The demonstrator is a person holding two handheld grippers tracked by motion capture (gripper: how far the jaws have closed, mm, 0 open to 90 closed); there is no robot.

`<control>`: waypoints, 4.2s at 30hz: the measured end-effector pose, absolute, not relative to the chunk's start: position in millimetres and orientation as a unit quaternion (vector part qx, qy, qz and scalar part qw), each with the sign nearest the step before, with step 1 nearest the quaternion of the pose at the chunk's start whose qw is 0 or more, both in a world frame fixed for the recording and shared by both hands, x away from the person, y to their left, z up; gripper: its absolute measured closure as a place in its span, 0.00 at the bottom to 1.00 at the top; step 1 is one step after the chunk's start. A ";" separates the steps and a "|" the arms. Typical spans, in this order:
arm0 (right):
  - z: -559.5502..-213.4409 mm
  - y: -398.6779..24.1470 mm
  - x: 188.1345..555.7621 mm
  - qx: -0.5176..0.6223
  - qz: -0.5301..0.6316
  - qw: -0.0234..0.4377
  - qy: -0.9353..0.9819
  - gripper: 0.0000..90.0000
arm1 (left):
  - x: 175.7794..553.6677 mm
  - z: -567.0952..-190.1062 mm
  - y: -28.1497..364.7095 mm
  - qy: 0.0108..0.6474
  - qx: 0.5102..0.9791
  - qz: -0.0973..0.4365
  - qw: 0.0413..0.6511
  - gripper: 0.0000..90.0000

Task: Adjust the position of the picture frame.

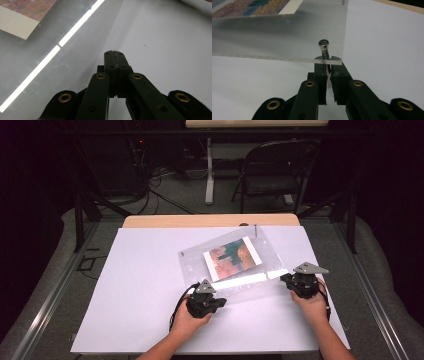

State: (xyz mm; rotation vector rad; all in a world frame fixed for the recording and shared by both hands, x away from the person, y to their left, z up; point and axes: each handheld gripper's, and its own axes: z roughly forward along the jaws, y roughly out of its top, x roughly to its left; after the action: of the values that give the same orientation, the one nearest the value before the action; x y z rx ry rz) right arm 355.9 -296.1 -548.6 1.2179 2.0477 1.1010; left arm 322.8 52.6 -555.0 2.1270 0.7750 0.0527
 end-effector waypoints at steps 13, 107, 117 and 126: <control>-556.8 -300.3 367.0 0.441 0.435 0.232 0.750 0.88 | 325.2 -556.1 48.8 0.312 0.850 0.015 0.424 1.00; -536.1 -153.5 288.7 0.339 0.448 0.157 0.812 0.95 | 437.7 -553.0 122.7 0.466 0.801 0.040 0.373 1.00; -545.0 -111.2 291.0 0.304 0.431 0.135 0.839 0.95 | 412.3 -559.4 151.2 0.480 0.788 0.050 0.383 0.98; -552.3 -85.1 293.2 0.299 0.439 0.127 0.838 0.95 | 374.6 -540.6 177.3 0.465 0.783 0.065 0.408 0.93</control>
State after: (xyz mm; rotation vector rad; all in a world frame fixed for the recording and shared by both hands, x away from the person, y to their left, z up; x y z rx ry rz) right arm 293.2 -85.1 -552.3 0.8708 2.4382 1.2786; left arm 374.6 177.3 -540.6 1.9742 1.1728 0.1636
